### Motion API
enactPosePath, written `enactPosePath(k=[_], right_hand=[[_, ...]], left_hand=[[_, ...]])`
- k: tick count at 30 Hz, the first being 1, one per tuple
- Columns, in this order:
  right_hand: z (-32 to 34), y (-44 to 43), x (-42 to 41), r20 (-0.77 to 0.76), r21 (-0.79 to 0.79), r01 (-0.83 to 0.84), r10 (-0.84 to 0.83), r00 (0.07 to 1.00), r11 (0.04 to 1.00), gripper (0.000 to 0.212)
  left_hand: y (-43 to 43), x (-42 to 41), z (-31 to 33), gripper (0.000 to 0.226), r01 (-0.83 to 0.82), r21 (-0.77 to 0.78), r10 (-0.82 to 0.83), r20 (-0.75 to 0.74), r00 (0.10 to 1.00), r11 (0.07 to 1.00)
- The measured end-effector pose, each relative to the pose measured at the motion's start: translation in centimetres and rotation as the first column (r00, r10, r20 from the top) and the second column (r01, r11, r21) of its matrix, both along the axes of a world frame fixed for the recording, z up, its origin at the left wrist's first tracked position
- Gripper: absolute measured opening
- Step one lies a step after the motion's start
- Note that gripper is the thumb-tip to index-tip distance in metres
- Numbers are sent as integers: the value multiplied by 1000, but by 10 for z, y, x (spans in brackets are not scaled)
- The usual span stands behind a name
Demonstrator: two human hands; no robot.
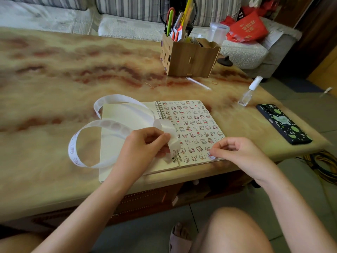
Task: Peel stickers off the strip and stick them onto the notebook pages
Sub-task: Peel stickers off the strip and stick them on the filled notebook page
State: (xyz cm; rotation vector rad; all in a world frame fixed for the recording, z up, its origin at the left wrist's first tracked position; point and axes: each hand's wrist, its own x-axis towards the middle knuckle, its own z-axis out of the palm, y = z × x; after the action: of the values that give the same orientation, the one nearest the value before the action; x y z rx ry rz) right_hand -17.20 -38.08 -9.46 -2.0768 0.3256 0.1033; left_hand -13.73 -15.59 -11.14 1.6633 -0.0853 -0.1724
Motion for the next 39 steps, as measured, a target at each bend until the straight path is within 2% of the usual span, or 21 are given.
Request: enactPosePath(k=[6,15,18,21,27,32,39], right_hand=[[-1,2,0,24,-43,6,-5,1000,999,6],[-11,5,-2,112,-208,-1,25,993,978,6],[-14,3,-5,156,-177,5,23,987,984,9],[-18,1,-5,189,-172,47,-13,982,984,23],[-20,-4,-5,164,-177,20,9,987,984,9],[-21,-2,-5,155,-171,0,27,988,985,25],[-16,-7,-5,123,-157,-29,49,991,987,14]], left_hand=[[0,0,0,16,2,0,-2,1,1000,1000],[0,0,-1,16,9,2,-9,-3,1000,1000],[0,0,-2,16,9,9,-9,-3,1000,1000],[0,1,-2,16,10,11,-10,-3,1000,1000],[0,1,-3,17,11,4,-11,-14,1000,1000],[0,1,-3,16,18,2,-18,-5,1000,1000],[0,1,-3,16,11,-2,-11,-7,1000,1000]])
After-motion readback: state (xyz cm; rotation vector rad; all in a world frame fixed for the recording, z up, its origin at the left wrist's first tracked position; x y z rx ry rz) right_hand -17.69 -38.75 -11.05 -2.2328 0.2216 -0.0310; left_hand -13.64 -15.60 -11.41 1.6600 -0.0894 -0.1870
